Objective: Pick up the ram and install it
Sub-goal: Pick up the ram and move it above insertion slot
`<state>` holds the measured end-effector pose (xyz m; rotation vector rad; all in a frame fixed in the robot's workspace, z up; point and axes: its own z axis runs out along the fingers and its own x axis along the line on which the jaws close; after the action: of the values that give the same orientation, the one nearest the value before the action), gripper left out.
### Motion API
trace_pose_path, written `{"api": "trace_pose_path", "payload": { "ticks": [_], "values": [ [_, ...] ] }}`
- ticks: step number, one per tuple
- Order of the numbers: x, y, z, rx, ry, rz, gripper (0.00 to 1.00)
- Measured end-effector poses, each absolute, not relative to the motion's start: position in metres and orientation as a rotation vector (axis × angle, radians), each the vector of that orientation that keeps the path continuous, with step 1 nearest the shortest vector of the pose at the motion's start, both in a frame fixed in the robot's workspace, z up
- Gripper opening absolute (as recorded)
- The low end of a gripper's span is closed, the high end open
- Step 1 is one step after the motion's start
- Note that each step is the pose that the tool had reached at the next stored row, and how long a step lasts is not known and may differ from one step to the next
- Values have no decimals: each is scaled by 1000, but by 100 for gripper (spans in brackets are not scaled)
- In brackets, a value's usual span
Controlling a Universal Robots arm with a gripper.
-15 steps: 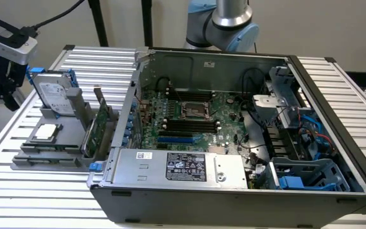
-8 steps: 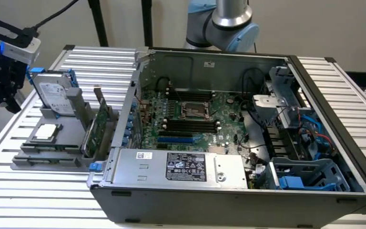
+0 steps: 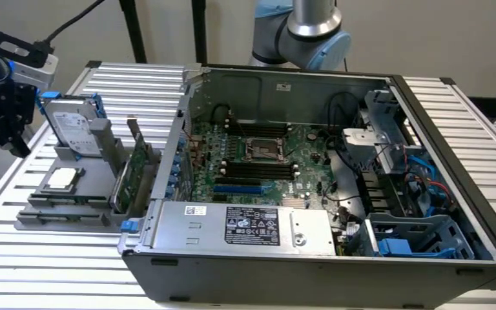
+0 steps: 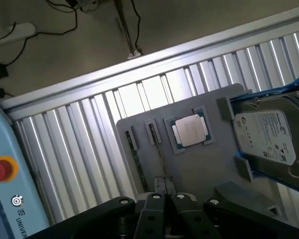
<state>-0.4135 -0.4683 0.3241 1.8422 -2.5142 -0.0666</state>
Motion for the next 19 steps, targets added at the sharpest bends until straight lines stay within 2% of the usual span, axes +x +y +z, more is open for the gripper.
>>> {"api": "trace_pose_path", "payload": {
  "ticks": [19],
  "values": [
    [-410,-476,307,2008,-2405,-43,0]
  ]
}}
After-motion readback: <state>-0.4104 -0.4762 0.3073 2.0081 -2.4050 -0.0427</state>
